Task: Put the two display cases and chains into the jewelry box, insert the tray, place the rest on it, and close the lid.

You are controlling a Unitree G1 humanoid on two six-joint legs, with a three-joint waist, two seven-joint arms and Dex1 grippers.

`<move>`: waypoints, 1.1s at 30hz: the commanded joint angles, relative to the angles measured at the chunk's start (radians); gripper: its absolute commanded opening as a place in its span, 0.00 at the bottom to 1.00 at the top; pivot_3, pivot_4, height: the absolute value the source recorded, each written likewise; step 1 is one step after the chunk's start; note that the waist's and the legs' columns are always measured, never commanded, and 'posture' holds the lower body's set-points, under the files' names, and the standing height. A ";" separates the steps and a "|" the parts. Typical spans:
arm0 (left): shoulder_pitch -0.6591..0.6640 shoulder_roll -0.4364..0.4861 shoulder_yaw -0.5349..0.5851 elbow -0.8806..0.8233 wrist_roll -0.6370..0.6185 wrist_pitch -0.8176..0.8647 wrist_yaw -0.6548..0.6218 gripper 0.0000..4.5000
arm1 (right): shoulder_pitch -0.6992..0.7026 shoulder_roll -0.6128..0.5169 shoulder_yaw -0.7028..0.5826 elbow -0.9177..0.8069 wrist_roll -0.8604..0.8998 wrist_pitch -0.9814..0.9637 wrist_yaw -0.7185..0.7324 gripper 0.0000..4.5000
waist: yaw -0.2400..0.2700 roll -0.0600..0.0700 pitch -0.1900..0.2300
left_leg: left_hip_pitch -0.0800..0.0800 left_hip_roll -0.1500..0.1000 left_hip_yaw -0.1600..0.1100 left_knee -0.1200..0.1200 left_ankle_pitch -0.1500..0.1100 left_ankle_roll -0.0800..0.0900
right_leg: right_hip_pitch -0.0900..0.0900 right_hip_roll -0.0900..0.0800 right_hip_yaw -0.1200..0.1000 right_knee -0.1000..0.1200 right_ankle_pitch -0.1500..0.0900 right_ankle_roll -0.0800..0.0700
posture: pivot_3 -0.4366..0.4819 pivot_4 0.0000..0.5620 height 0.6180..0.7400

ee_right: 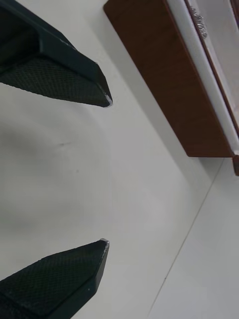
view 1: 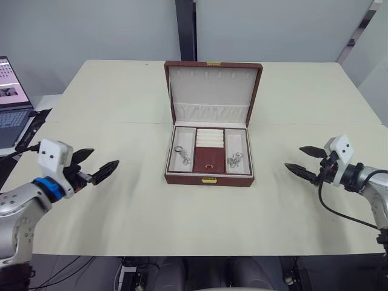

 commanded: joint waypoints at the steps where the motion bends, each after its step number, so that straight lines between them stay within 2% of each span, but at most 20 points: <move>1: -0.061 -0.030 -0.056 -0.053 0.006 0.029 0.045 1.00 | -0.031 0.051 0.015 -0.054 -0.014 -0.014 -0.055 0.96 | 0.000 0.000 0.000 | 0.000 0.000 0.000 0.000 0.000 0.000 | 0.000 0.000 0.000 0.000 0.000 0.000 | 0.48 0.27 1.00; 3: -0.097 -0.053 -0.100 -0.061 0.019 0.039 0.062 1.00 | -0.048 0.091 0.031 -0.068 -0.015 0.005 -0.079 0.86 | 0.000 0.000 0.000 | -0.001 0.000 0.000 0.001 0.000 0.000 | 0.000 0.000 0.000 0.000 0.000 0.000 | 0.48 0.27 1.00; 6: -0.148 -0.087 -0.157 -0.044 0.046 0.024 0.074 0.87 | -0.065 0.128 0.058 -0.088 -0.025 0.024 -0.097 0.64 | 0.001 0.000 0.000 | -0.001 0.000 0.000 0.001 0.000 0.000 | -0.001 0.000 0.000 0.000 0.000 0.000 | 0.48 0.27 1.00; 9: -0.205 -0.120 -0.224 -0.021 0.074 0.014 0.068 0.65 | -0.081 0.157 0.087 -0.104 -0.042 0.035 -0.116 0.43 | 0.001 0.000 0.000 | -0.001 0.000 0.000 0.001 0.000 0.000 | -0.001 0.000 0.000 0.000 0.000 0.000 | 0.48 0.27 1.00; 17: -0.268 -0.172 -0.328 0.027 0.129 -0.008 0.046 0.09 | -0.103 0.227 0.162 -0.169 -0.064 0.073 -0.156 0.00 | 0.000 0.000 0.000 | -0.002 0.000 0.000 0.001 0.000 0.000 | -0.002 0.000 -0.001 0.000 0.000 0.000 | 0.48 0.27 1.00; 18: -0.271 -0.175 -0.334 0.032 0.131 -0.011 0.043 0.01 | -0.106 0.235 0.169 -0.173 -0.065 0.078 -0.158 0.00 | 0.000 0.000 0.000 | -0.002 0.000 0.000 0.001 0.000 0.000 | -0.002 0.000 0.000 0.000 0.000 0.000 | 0.48 0.27 1.00; 19: -0.271 -0.176 -0.340 0.037 0.135 -0.017 0.039 0.01 | -0.108 0.240 0.176 -0.176 -0.067 0.082 -0.159 0.00 | -0.001 0.000 0.000 | -0.002 0.000 0.000 0.001 0.000 0.000 | -0.002 0.000 0.000 0.001 0.000 0.000 | 0.48 0.27 1.00; 27: -0.262 -0.183 -0.355 0.028 0.134 -0.012 -0.001 0.01 | -0.105 0.260 0.199 -0.215 -0.053 0.127 -0.145 0.00 | -0.004 0.000 0.000 | -0.002 0.000 0.000 0.001 0.000 0.000 | -0.002 0.001 0.000 0.001 0.000 0.000 | 0.48 0.27 1.00; 33: -0.217 -0.183 -0.357 -0.048 0.085 0.033 -0.044 0.01 | -0.070 0.255 0.206 -0.276 -0.006 0.189 -0.103 0.00 | -0.004 0.000 0.000 | -0.003 0.000 0.000 0.001 0.000 0.000 | -0.003 0.001 0.000 0.001 0.000 0.000 | 0.48 0.27 1.00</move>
